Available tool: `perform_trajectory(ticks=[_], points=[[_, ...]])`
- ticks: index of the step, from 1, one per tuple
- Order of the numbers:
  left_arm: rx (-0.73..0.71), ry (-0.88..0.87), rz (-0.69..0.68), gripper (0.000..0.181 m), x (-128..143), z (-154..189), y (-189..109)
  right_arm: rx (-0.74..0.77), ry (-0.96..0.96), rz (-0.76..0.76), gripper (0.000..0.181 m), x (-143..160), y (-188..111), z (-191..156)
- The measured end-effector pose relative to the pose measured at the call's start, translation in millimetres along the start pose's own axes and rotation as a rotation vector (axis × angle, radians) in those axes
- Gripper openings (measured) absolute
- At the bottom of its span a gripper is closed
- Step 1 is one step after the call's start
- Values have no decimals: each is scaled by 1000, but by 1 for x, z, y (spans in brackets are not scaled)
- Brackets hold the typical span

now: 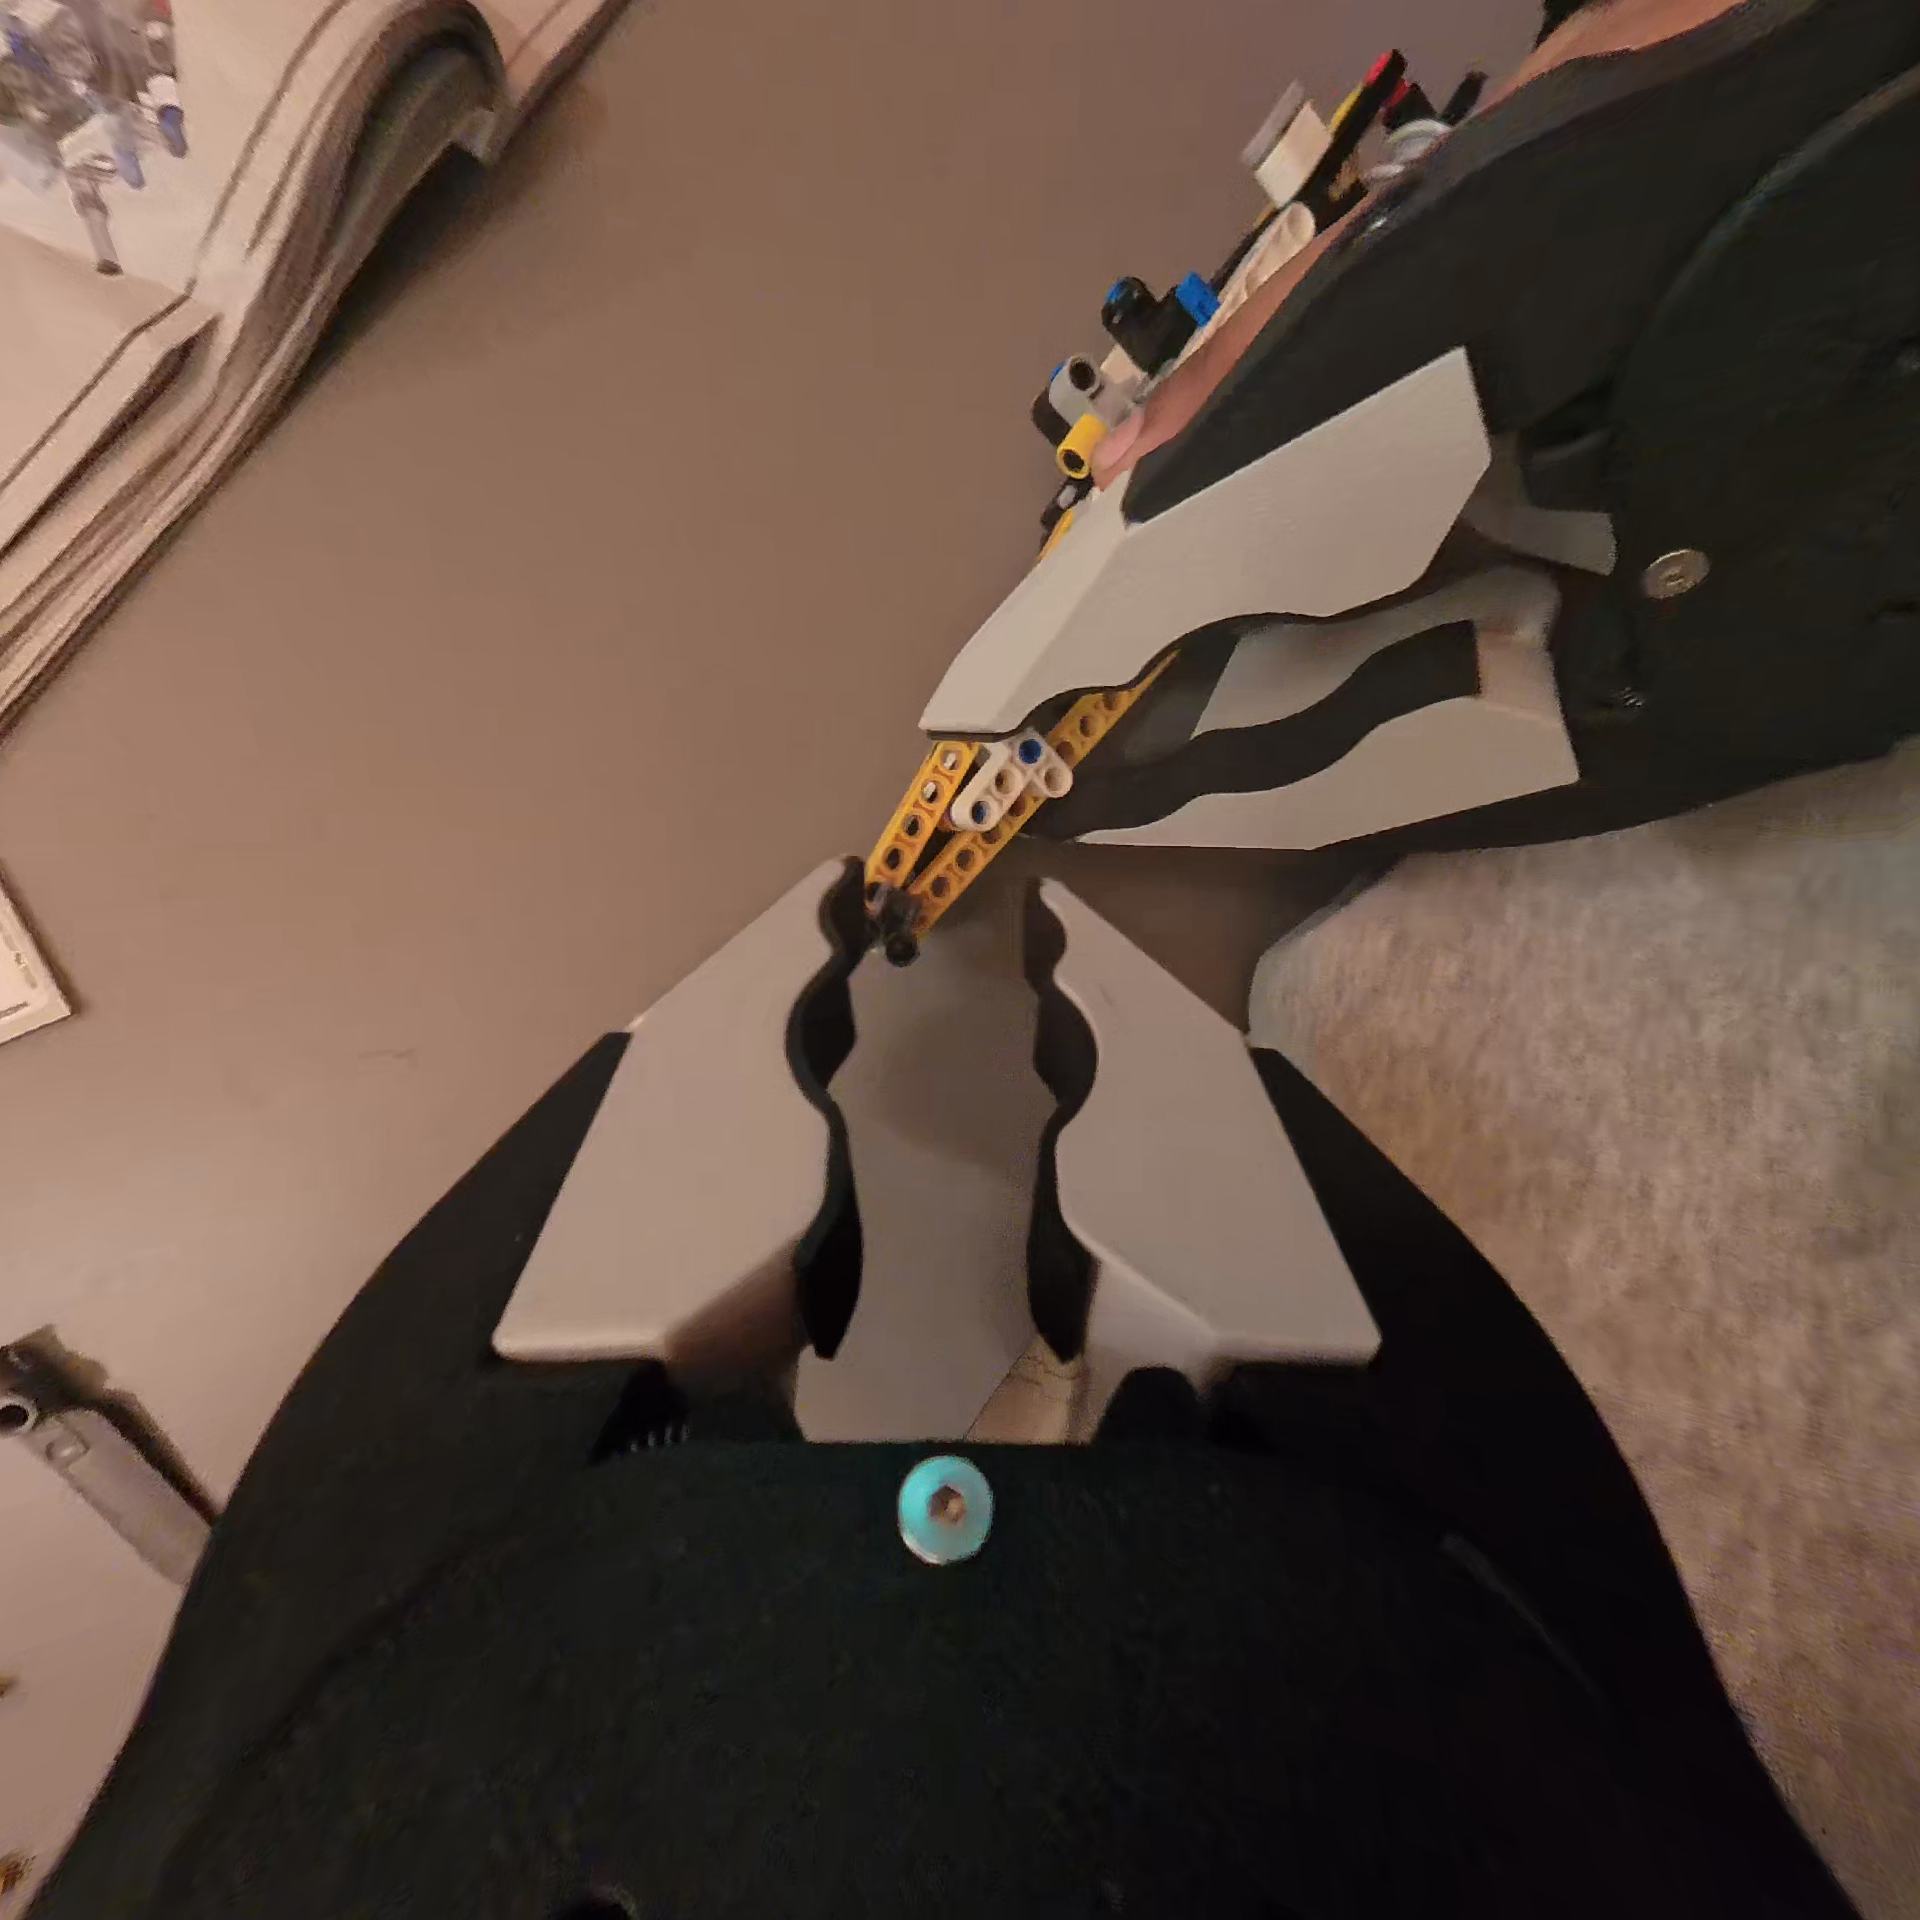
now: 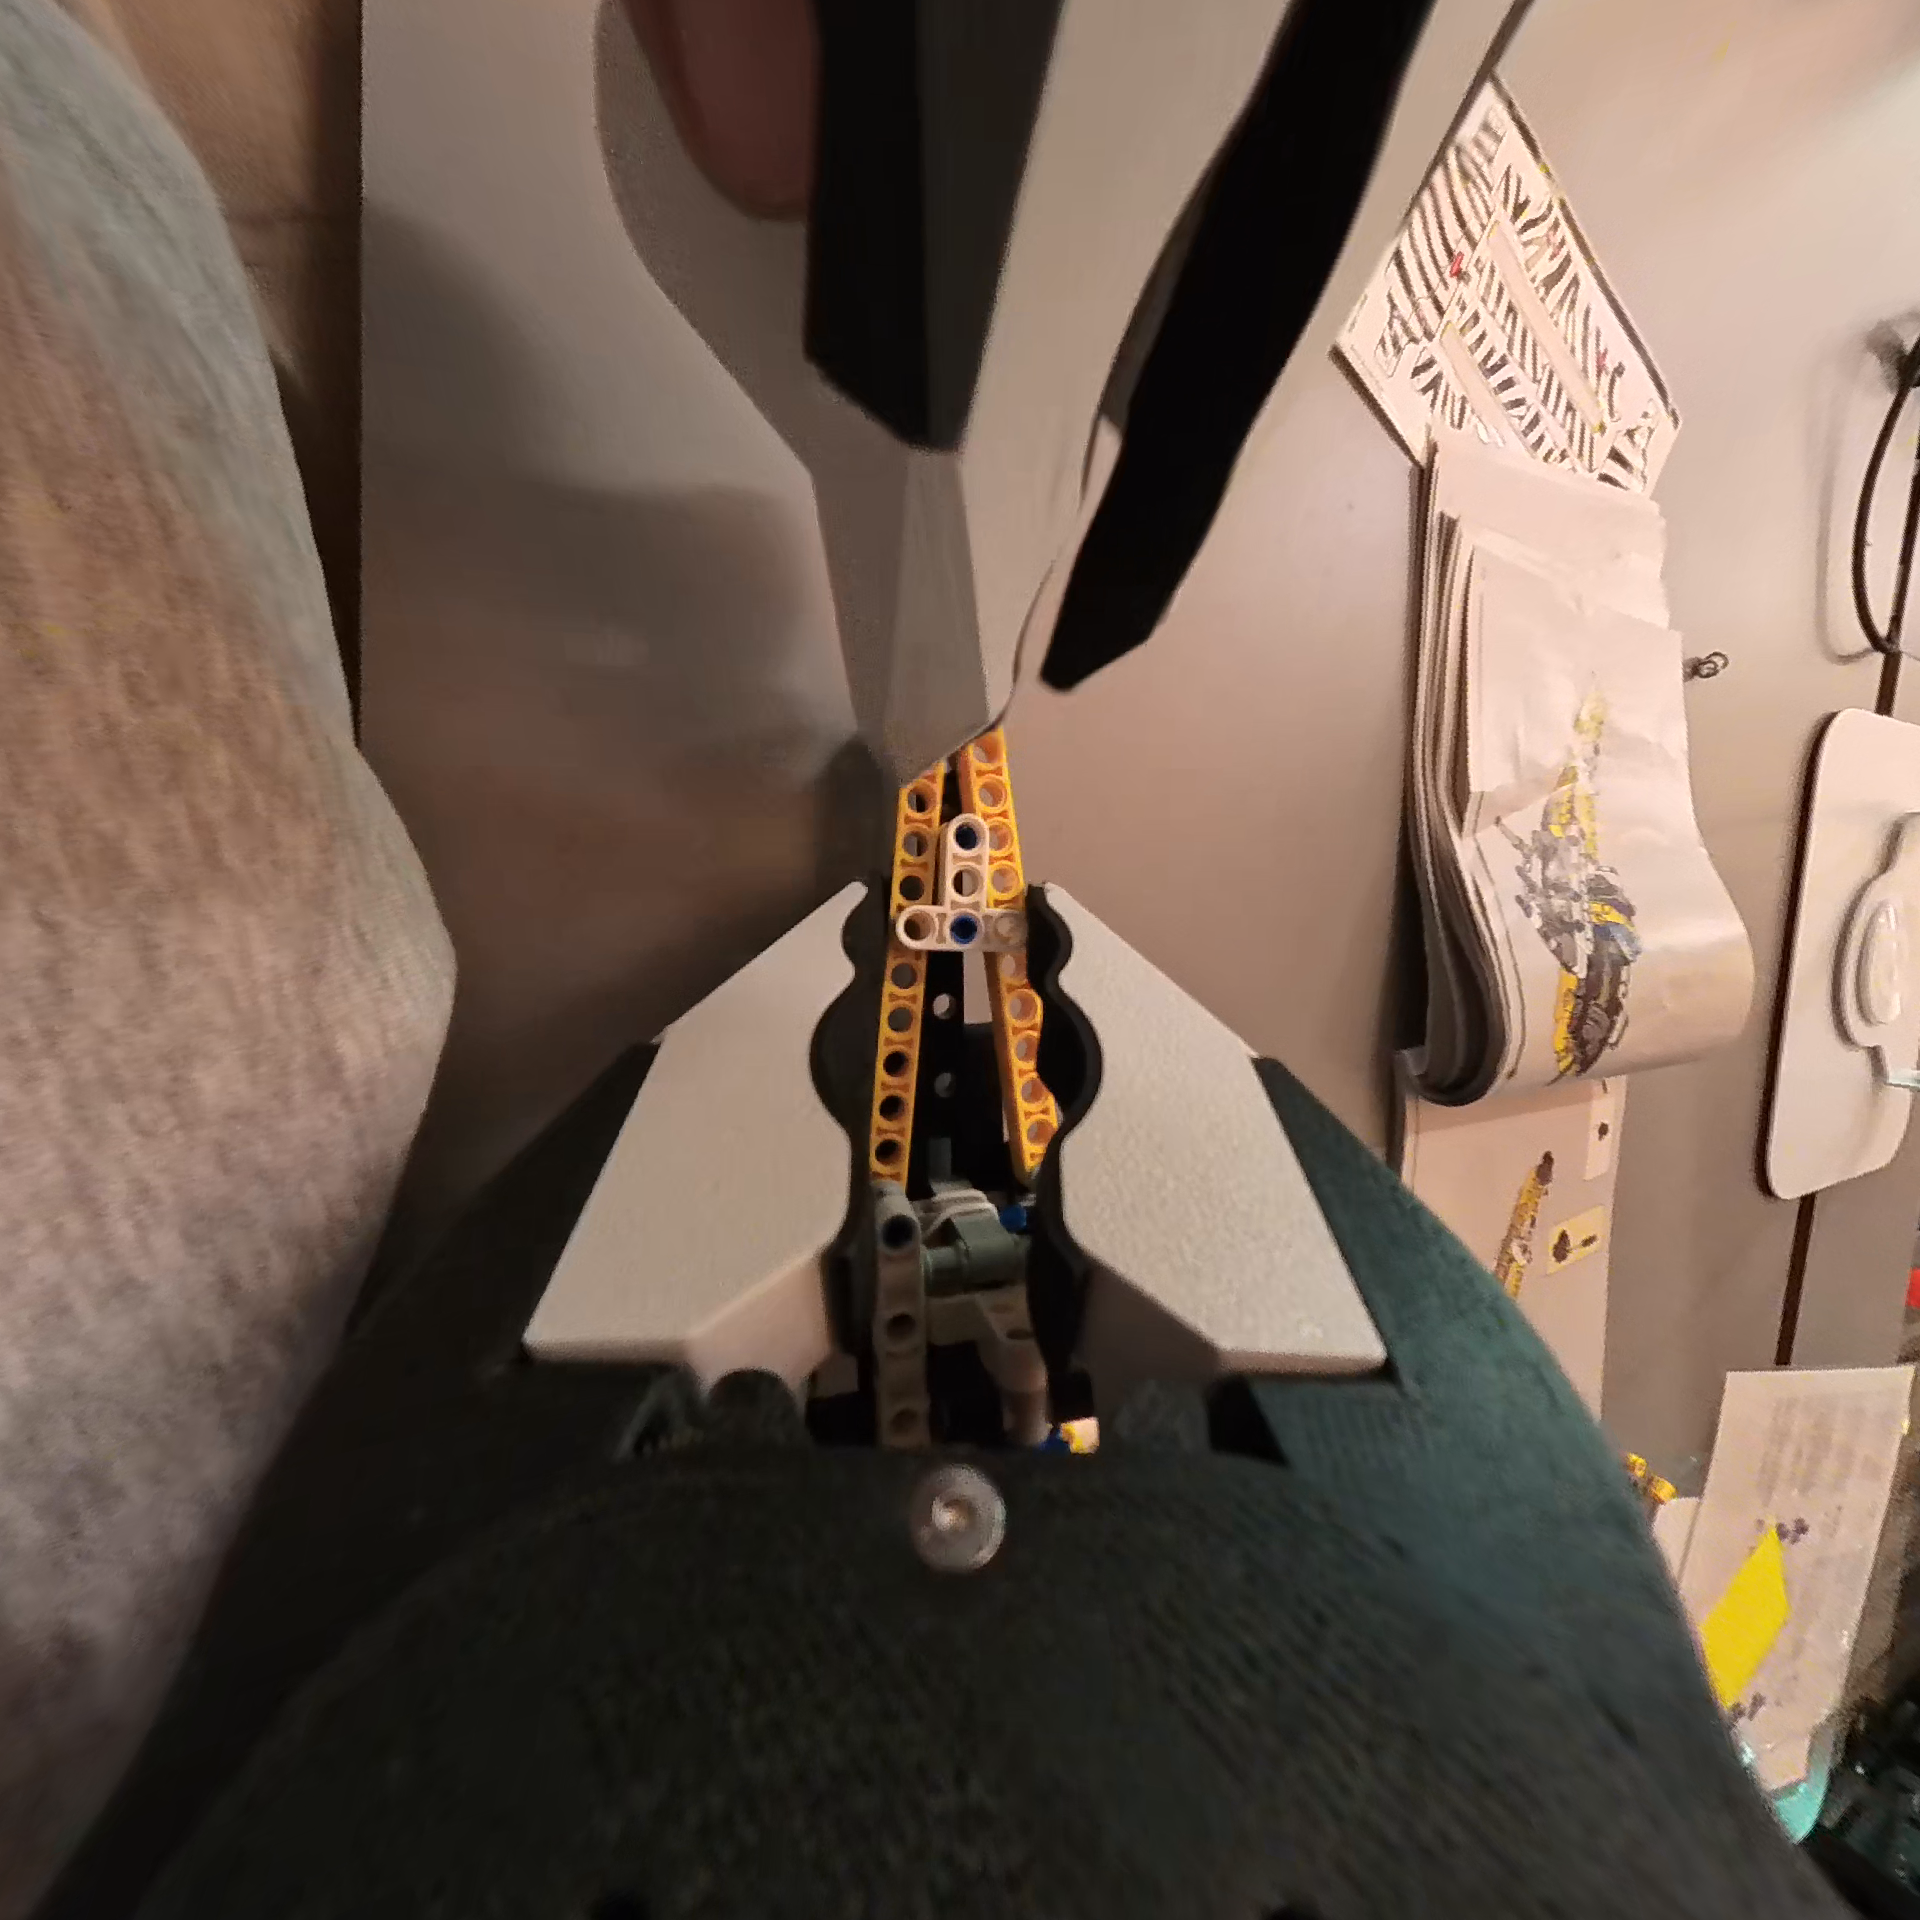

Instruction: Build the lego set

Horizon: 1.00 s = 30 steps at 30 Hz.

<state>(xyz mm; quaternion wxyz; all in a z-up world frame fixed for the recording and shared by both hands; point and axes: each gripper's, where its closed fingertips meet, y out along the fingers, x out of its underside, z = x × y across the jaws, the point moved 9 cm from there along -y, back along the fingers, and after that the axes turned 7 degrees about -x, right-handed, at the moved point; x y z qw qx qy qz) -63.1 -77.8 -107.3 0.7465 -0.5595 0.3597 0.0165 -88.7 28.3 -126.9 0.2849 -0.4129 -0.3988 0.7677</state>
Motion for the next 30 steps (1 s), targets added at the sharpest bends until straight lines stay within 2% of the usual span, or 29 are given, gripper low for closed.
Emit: perform_trajectory(ticks=[1, 4, 8, 14, 30], points=[[-25, 2, 3, 35, 2, -1, 0, 0, 0, 0, 26, 0, 0, 0], [-88, 39, -47, 37, 11, -2, 6, 0, 8, -1, 26, 0, 0, 1], [-127, 43, -24, 23, 14, -2, 10, -4, 17, 0, 26, 0, 1, 2], [-84, -52, 47, 14, 14, -7, 9, 0, 25, -2, 26, 0, 1, 3], [-78, -153, 112, 14, 16, -7, 14, 4, 23, 5, 25, 2, 1, 3]])
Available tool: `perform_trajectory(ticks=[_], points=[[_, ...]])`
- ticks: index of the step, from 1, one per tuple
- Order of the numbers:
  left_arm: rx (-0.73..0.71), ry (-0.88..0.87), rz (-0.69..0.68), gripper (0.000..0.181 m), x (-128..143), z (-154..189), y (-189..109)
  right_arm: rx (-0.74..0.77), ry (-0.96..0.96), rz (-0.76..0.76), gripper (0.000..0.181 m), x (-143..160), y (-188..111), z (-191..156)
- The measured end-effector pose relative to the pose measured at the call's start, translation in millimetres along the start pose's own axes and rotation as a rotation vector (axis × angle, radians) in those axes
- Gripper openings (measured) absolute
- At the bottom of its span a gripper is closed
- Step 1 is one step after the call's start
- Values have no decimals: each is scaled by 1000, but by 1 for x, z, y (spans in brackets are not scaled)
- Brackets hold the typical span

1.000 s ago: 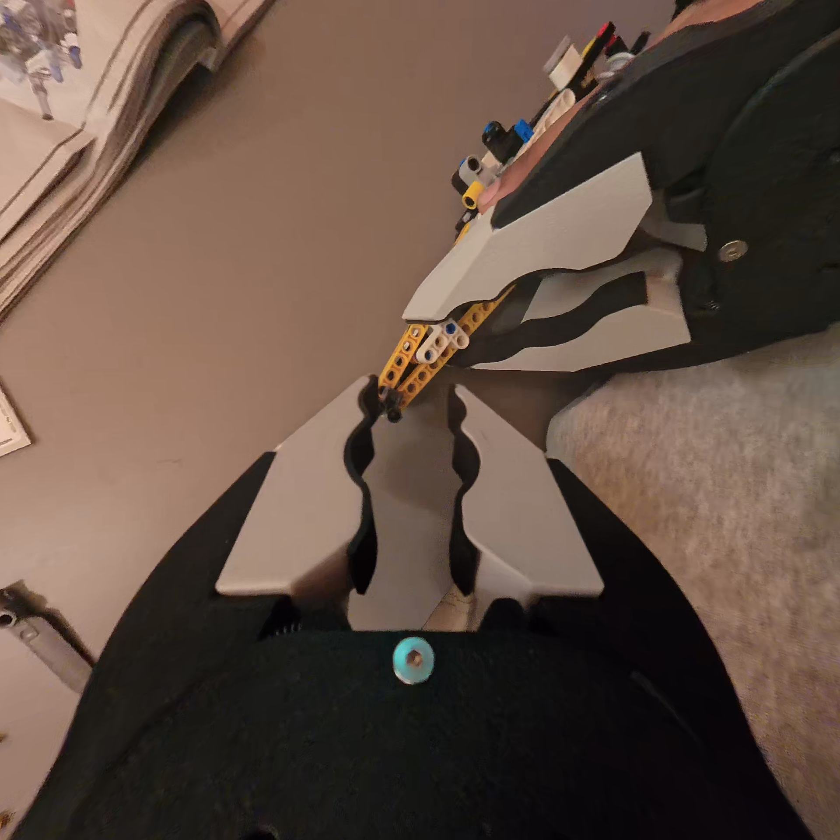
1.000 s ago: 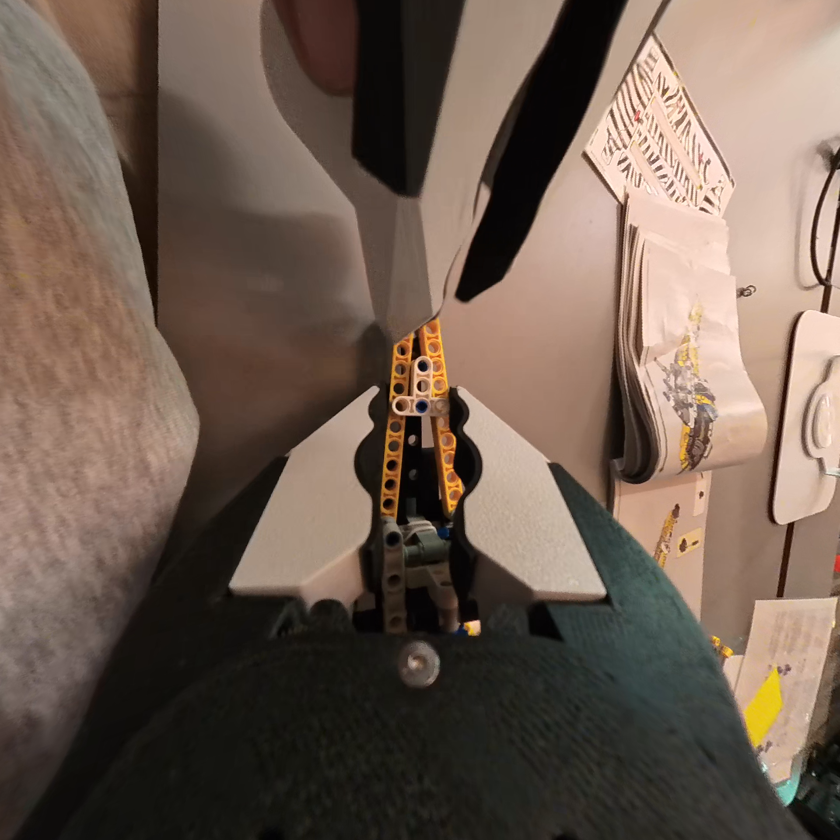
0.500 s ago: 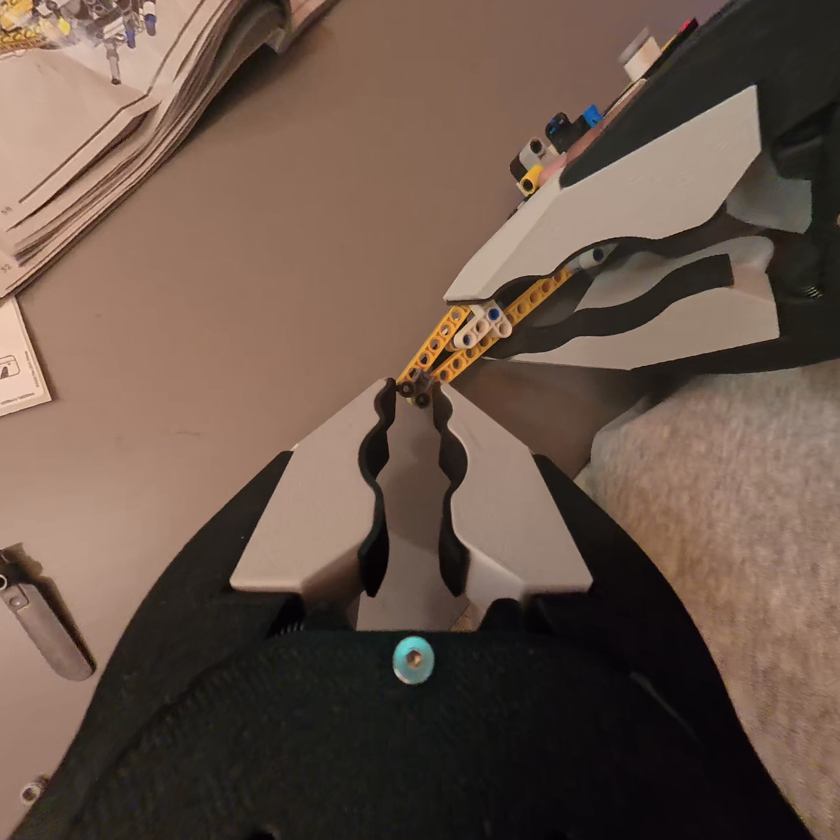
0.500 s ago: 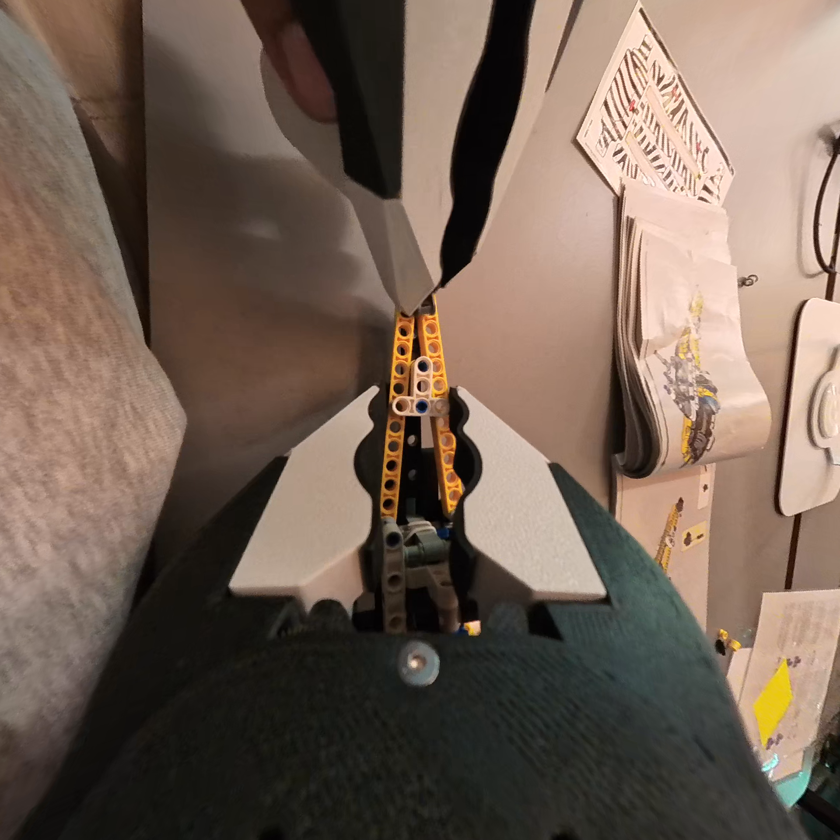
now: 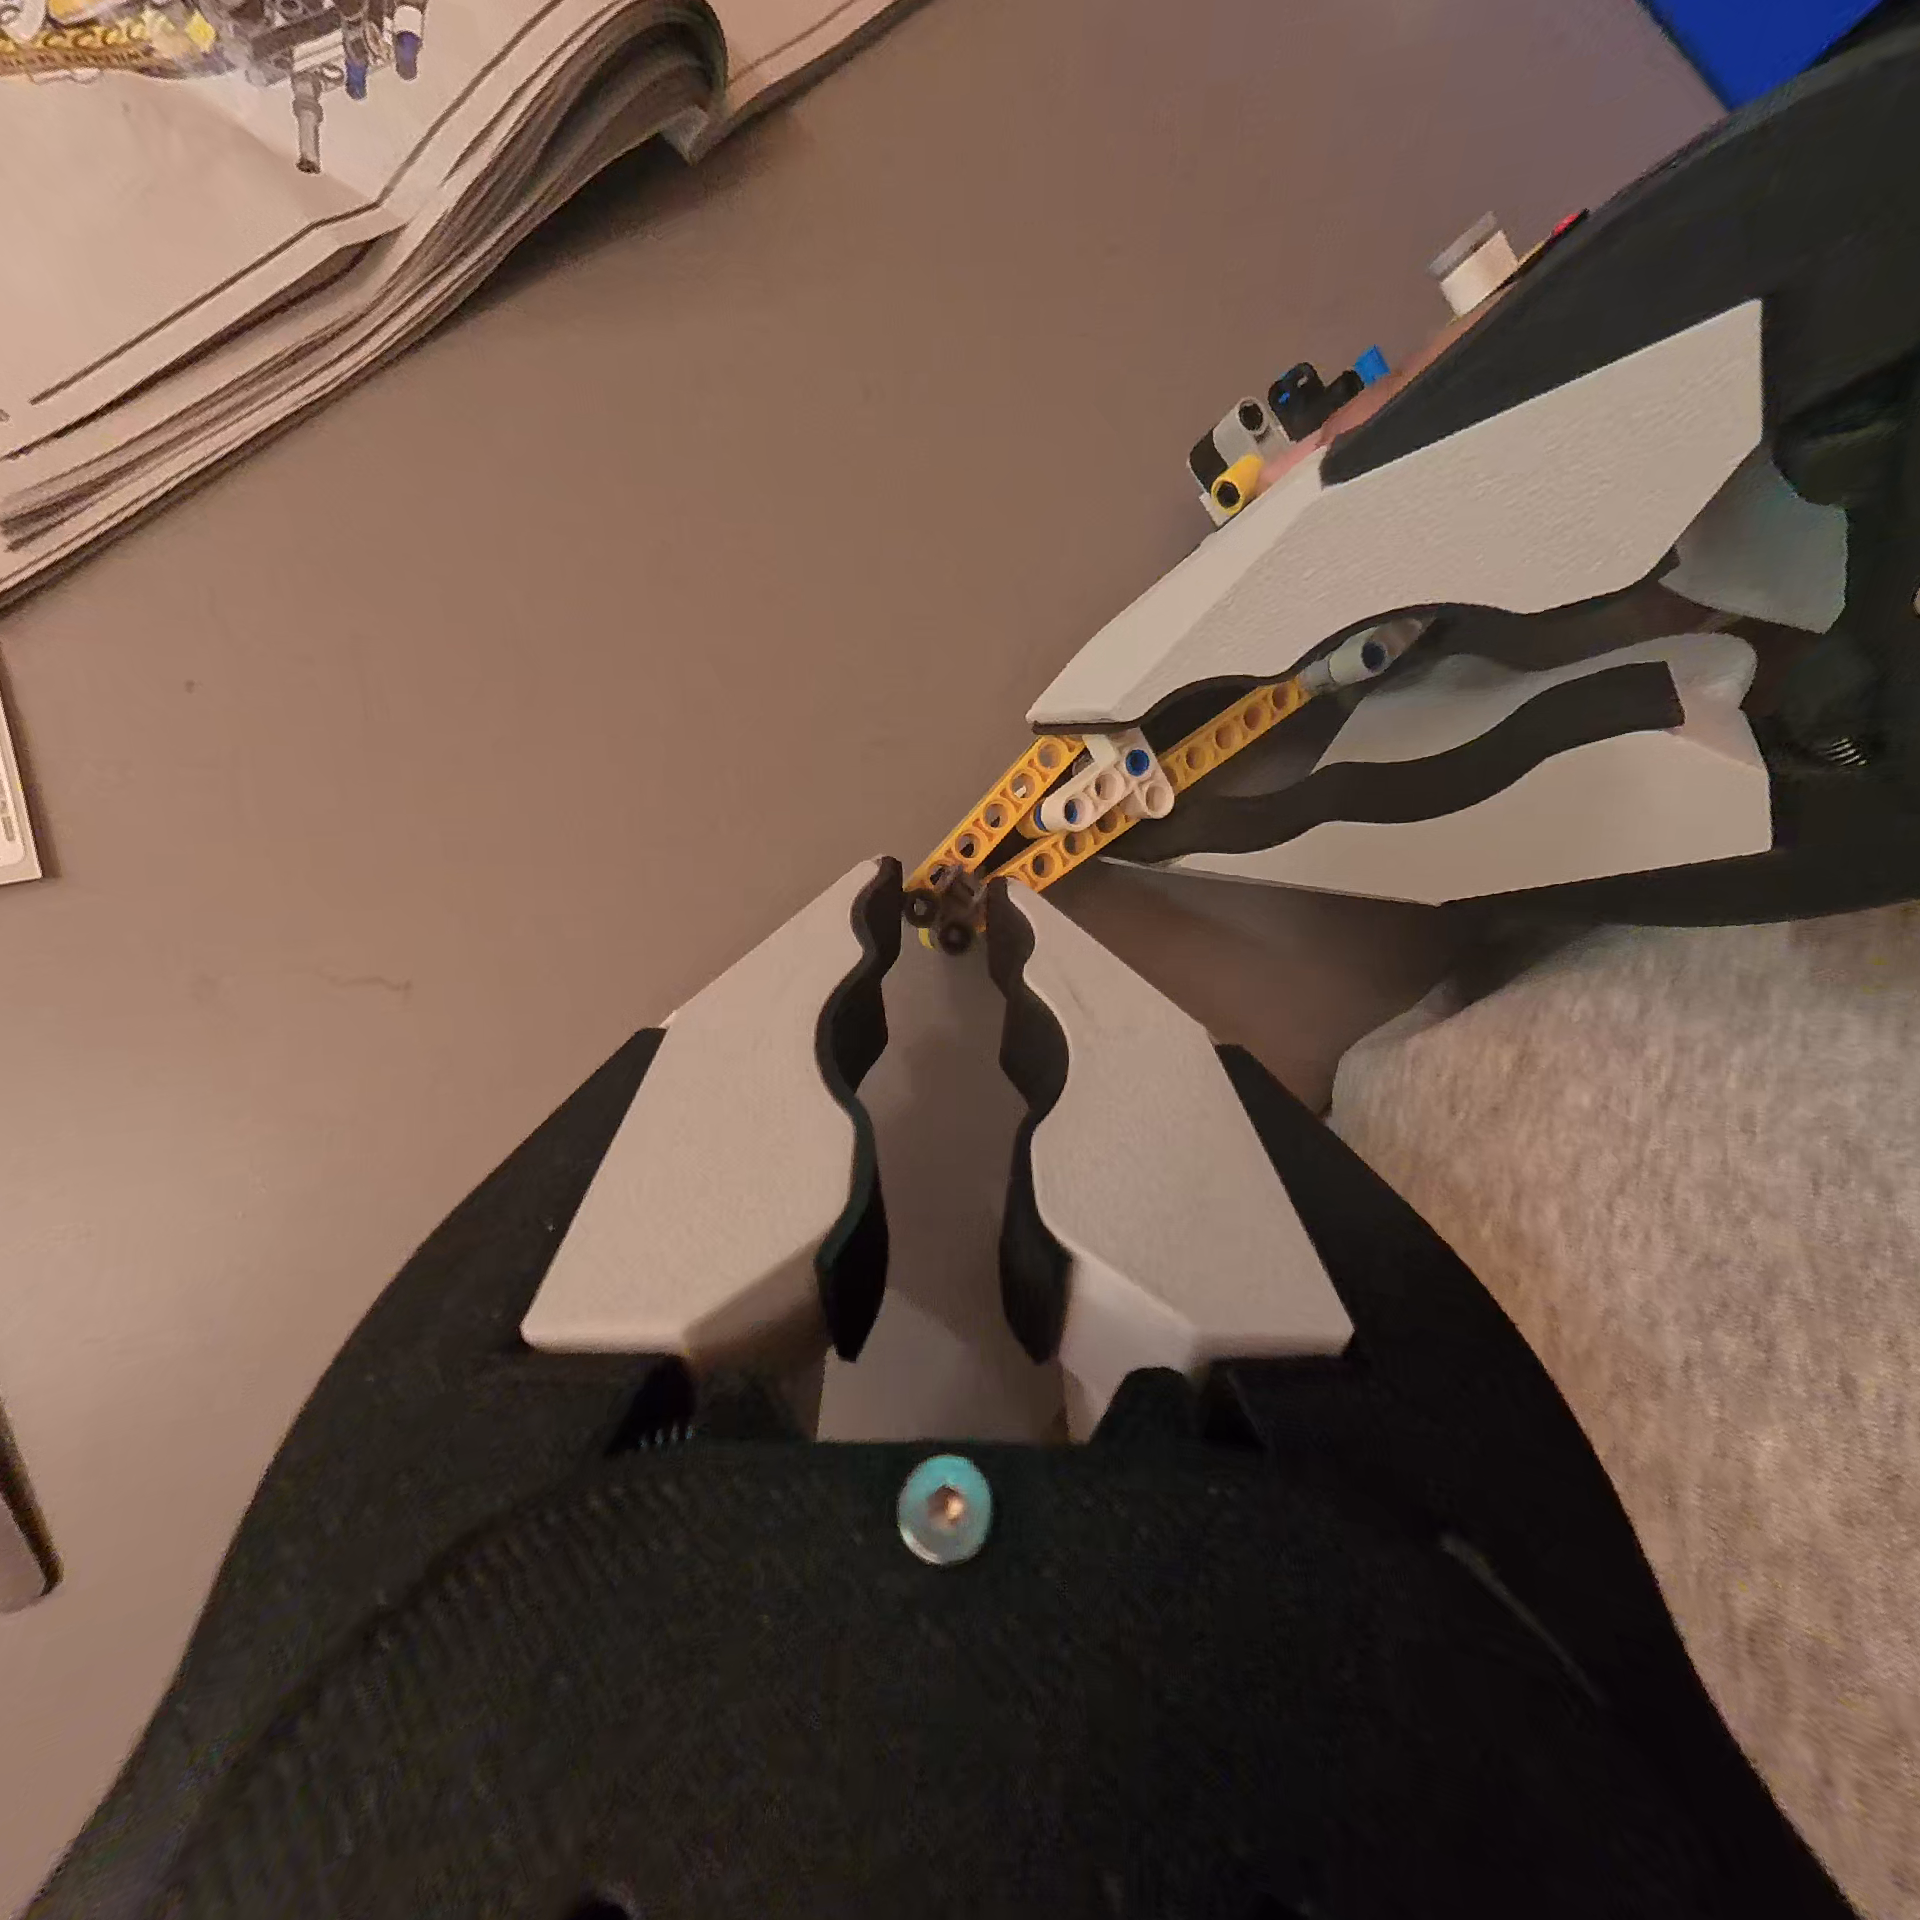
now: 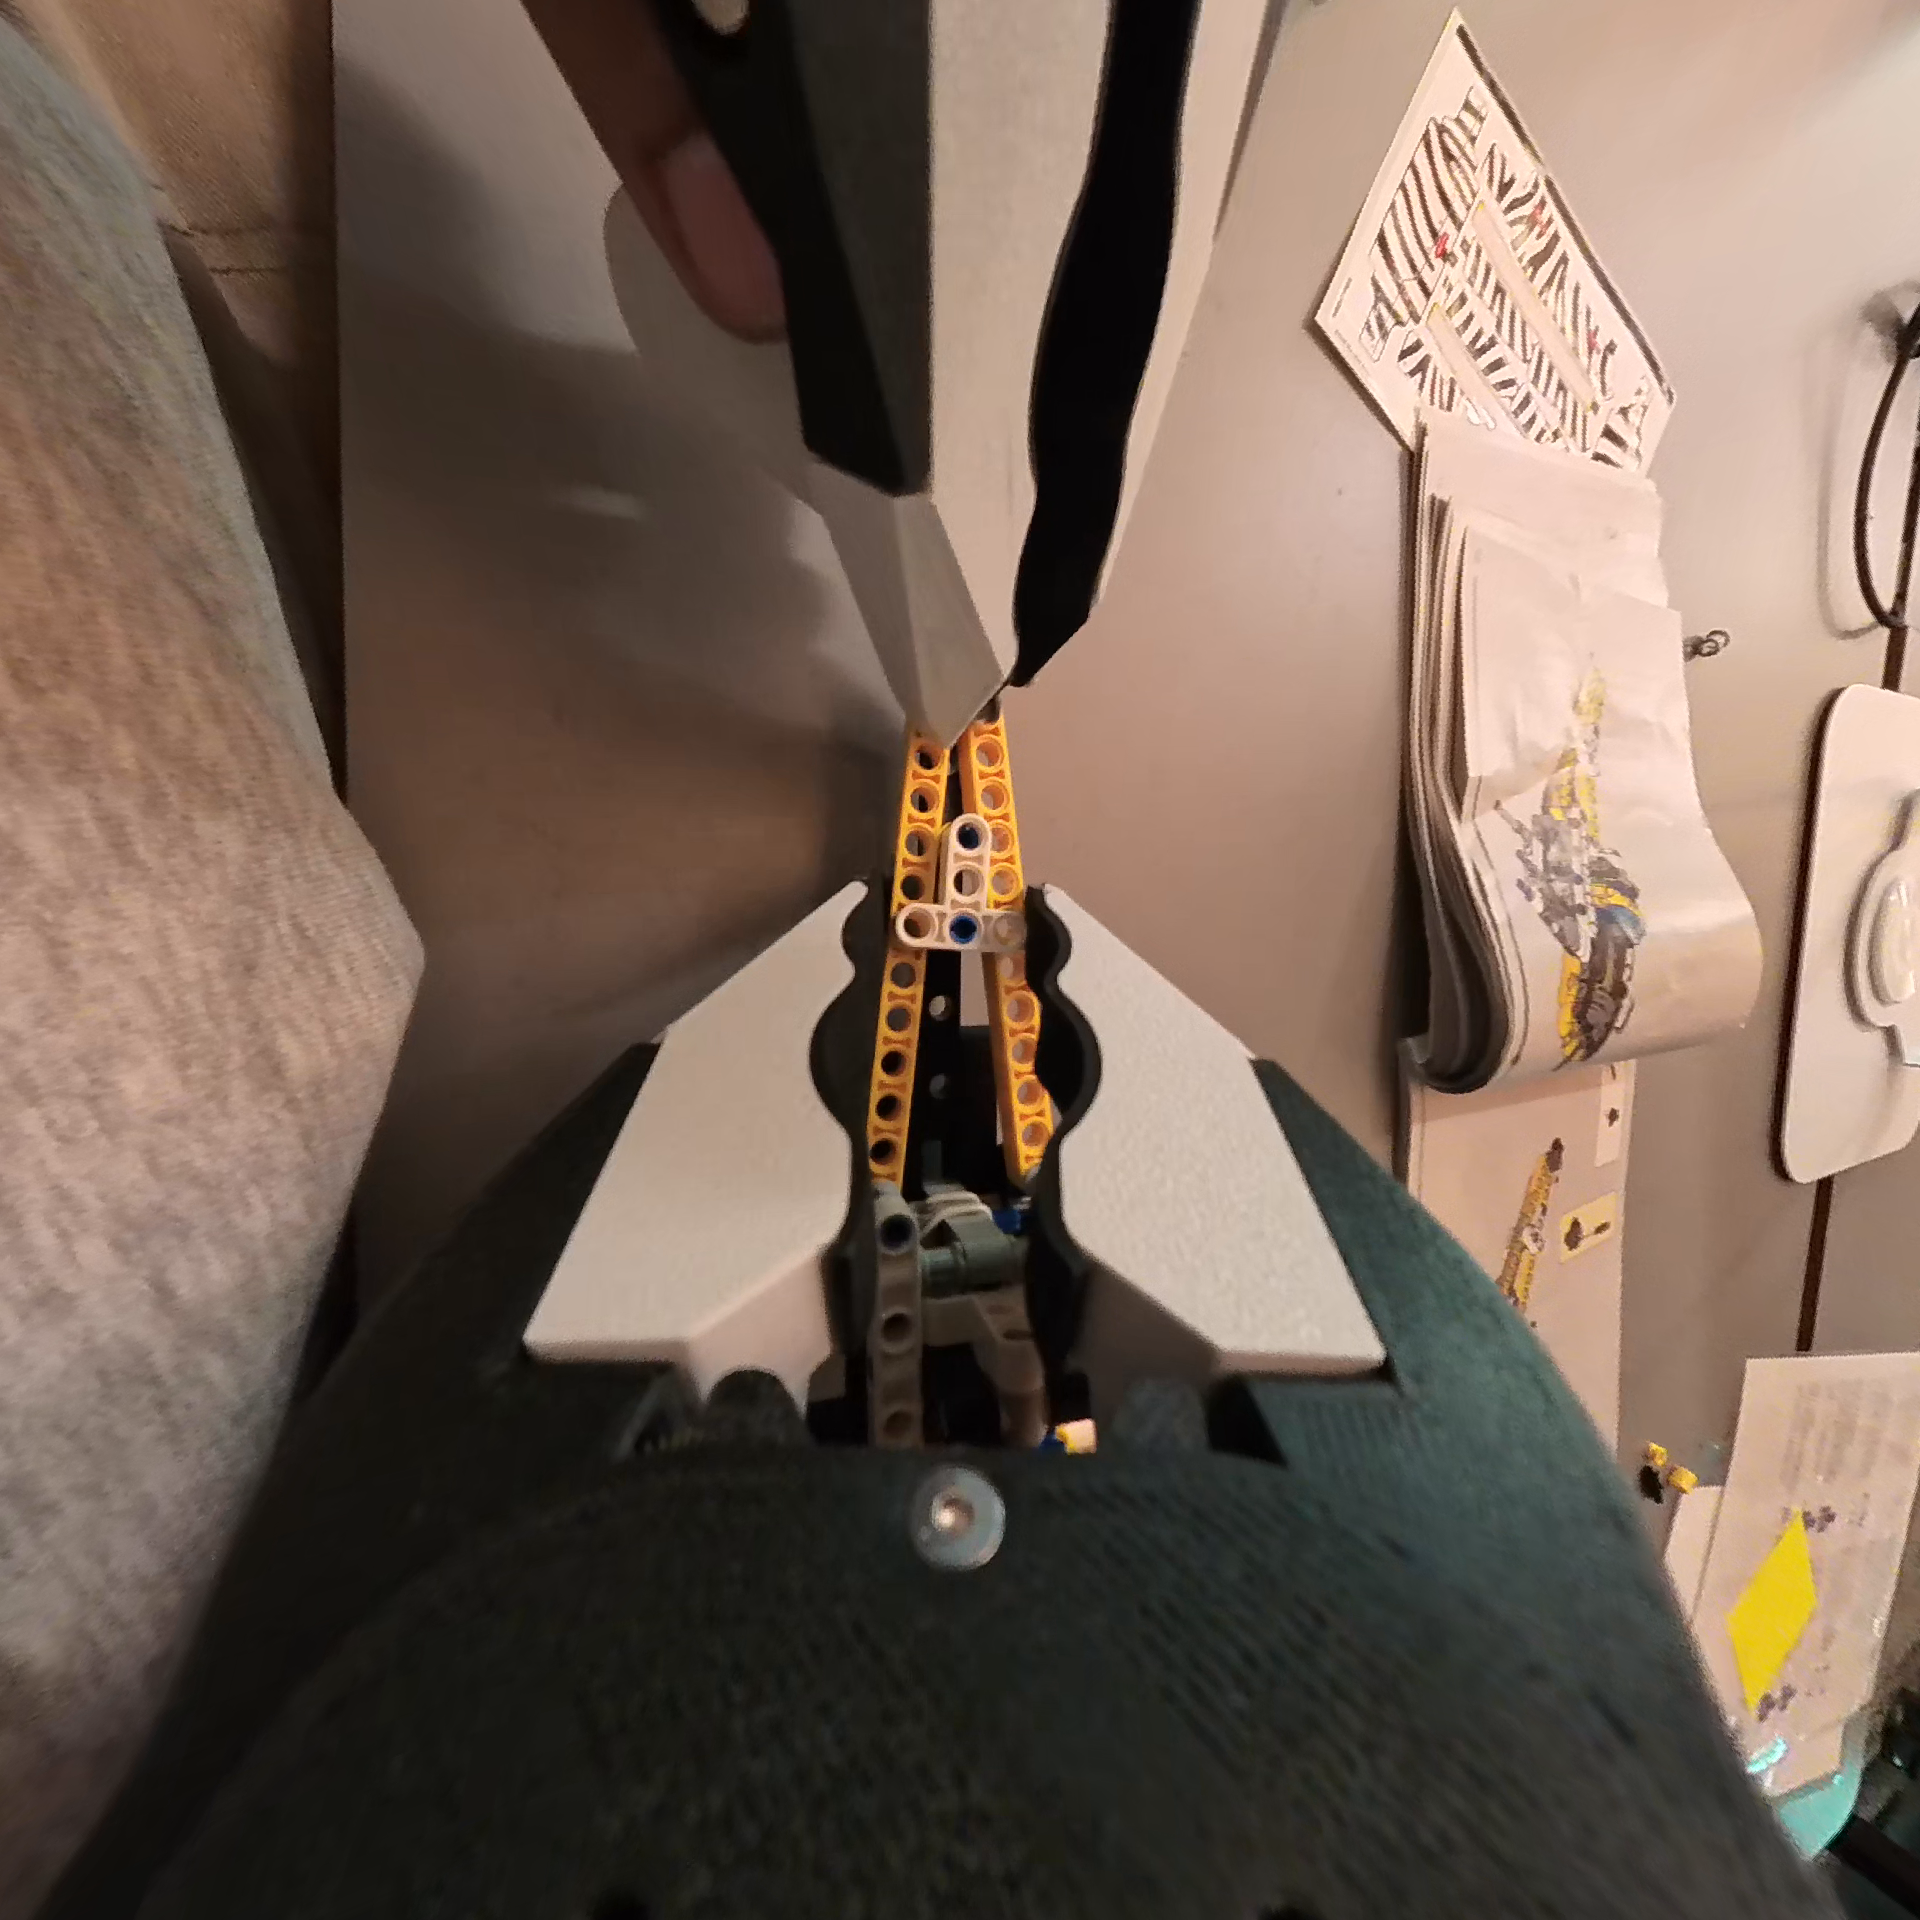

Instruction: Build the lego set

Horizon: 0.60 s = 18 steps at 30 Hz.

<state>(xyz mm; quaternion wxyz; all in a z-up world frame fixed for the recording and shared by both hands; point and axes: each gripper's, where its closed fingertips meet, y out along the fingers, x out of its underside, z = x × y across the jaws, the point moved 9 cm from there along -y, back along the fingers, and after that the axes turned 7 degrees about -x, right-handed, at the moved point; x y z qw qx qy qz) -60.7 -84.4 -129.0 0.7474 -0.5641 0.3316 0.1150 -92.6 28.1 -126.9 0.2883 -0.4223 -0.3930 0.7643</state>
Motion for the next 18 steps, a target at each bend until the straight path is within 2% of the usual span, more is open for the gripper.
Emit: perform_trajectory(ticks=[18], points=[[-52, -136, 95, 14, 7, 4, 1, -1, 5, 5, 25, 2, -1, 0]])
